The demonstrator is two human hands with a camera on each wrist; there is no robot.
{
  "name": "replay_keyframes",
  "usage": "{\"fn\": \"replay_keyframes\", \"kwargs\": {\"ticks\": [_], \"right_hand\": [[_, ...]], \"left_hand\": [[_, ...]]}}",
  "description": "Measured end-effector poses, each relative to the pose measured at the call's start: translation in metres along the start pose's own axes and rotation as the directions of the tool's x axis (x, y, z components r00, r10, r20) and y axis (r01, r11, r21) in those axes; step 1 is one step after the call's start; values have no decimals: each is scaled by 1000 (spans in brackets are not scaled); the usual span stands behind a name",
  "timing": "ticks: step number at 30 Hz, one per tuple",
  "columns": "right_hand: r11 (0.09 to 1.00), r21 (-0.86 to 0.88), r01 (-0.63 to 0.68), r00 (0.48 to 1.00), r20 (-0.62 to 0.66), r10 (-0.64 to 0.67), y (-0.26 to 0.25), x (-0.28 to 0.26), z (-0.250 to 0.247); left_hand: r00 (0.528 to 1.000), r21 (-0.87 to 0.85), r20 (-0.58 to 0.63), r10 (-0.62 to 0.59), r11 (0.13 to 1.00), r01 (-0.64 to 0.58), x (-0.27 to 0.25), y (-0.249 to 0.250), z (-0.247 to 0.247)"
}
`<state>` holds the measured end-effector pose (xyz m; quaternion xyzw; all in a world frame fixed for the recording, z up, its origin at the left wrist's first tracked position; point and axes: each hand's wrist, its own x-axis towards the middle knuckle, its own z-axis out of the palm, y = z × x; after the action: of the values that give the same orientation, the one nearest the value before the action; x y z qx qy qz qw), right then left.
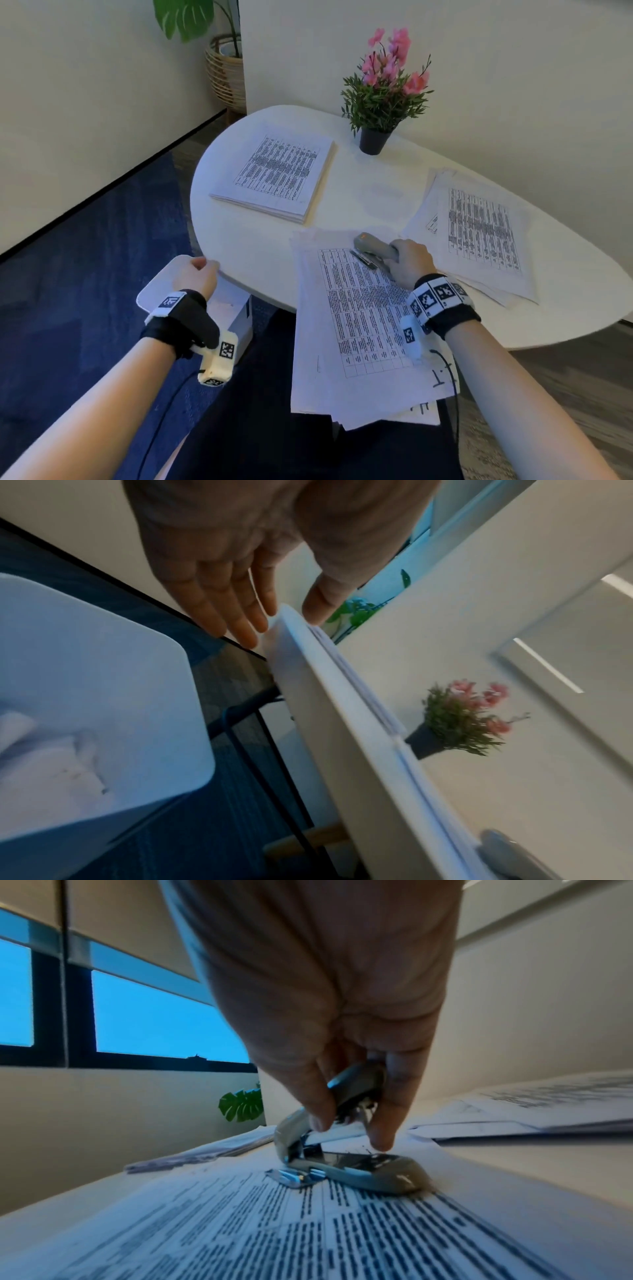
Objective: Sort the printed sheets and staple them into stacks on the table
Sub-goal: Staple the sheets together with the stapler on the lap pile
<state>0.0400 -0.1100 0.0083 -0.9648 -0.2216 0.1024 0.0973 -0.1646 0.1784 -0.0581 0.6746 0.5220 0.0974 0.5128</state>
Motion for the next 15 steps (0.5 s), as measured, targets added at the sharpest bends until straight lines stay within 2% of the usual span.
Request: {"fn": "replay_keyframes", "kwargs": {"ticks": [2,5,8,10,13,15], "right_hand": [[999,28,-35,998,-45,36,9,-4,0],[988,108,-113,988,-97,124,29,-11,-4],[960,173,-220,960,-138,245,57,-19,-12],[938,187,-291,941,-123,316,72,-22,-17],[935,124,-331,937,-71,342,77,-26,-22],[944,82,-320,932,-152,329,70,-32,-23]], "left_hand": [[996,-92,86,-36,995,44,-14,3,8],[964,-82,256,-66,993,90,-39,9,19],[913,0,408,-24,1000,26,-62,17,33],[882,47,470,-28,999,6,-72,23,38],[845,121,533,-45,992,-24,-84,33,44],[832,153,552,-53,987,-38,-90,38,48]]}}
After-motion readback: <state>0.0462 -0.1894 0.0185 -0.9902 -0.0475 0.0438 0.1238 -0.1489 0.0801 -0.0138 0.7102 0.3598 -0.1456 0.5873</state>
